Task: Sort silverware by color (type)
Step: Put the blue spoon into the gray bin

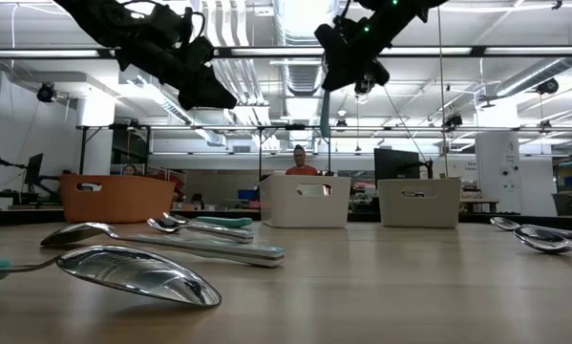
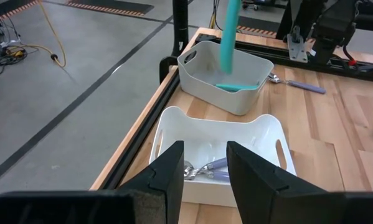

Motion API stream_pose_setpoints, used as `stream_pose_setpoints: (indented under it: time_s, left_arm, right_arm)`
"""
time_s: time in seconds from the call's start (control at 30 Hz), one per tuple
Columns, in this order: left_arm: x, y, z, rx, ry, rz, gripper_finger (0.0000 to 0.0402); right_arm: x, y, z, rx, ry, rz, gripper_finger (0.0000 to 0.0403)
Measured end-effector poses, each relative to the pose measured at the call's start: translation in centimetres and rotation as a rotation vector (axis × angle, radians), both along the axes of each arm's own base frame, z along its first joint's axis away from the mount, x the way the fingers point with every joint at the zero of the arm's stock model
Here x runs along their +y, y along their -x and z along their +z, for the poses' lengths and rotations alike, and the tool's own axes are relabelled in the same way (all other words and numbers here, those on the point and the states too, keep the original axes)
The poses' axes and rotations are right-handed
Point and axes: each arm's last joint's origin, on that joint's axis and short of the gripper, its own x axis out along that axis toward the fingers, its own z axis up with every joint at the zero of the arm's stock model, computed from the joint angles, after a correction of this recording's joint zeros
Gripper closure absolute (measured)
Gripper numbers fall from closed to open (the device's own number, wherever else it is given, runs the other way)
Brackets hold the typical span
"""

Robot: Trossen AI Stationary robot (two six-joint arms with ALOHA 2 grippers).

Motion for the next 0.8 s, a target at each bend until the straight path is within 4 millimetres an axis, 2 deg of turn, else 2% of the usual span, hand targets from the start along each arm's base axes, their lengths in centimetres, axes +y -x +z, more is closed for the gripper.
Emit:
stream_pose_setpoints:
  time_s: [0.2,0.33,0.47,0.67,0.8]
  left_arm:
    - [0.0,0.0,0.1,-0.006,-0.006,0.0,0.0299]
    - [0.1,-0.1,0.2,-0.014,-0.014,0.0,0.0299]
    - [0.1,0.0,0.1,-0.013,-0.012,0.001,0.0299]
    - [0.0,0.0,0.1,-0.01,-0.01,0.001,0.0299]
    - [0.0,0.0,0.1,-0.01,-0.01,0.001,0.0299]
  right_arm:
    - [-2.0,1.5,-0.5,-0.052,-0.216,0.024,0.0374]
    - [-2.9,1.9,-1.0,-0.056,-0.288,0.026,0.0374]
    - [-4.3,3.0,-1.5,0.029,-0.368,-0.048,0.0374]
    - [-6.8,5.5,-0.9,0.225,-0.493,-0.153,0.0374]
    - [-8.7,6.6,-1.9,0.342,-0.608,-0.232,0.0374]
